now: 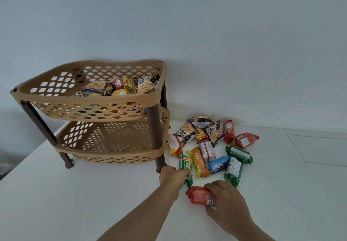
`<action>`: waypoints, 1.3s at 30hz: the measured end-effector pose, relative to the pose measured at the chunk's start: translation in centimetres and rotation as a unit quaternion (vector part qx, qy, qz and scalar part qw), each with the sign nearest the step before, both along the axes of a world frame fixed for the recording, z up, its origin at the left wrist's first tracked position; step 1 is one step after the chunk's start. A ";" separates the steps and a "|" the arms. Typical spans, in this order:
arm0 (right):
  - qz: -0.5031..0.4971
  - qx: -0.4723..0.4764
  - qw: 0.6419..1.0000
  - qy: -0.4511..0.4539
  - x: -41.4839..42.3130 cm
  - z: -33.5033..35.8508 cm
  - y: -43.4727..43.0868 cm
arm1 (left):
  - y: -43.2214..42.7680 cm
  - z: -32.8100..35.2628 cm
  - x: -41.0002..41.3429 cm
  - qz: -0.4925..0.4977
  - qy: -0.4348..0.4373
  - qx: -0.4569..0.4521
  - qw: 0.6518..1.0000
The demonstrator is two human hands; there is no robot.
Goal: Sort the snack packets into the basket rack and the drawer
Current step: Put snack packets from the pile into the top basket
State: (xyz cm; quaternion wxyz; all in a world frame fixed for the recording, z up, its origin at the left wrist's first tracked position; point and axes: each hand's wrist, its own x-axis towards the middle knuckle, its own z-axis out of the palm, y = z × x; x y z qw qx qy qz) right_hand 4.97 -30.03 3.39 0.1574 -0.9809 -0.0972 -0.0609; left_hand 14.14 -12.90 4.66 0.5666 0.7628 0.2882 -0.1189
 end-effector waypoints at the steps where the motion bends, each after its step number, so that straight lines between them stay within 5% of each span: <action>1: -0.010 0.014 1.000 0.002 -0.4 -0.1 0.1 | 0.4 0.1 -0.5 -0.002 -0.007 -0.013 1.000; 9: -0.034 0.071 0.997 -0.005 -2.7 0.1 2.0 | 4.4 3.4 -5.0 -0.045 -0.067 -0.055 0.995; 18: -0.151 0.274 0.948 0.052 -3.8 3.4 6.8 | 12.6 8.4 -10.3 -0.096 -0.149 -0.029 0.984; 39: -0.029 0.468 0.883 -0.035 0.1 20.9 29.2 | 37.3 27.6 -5.9 -0.147 -0.268 -0.028 0.952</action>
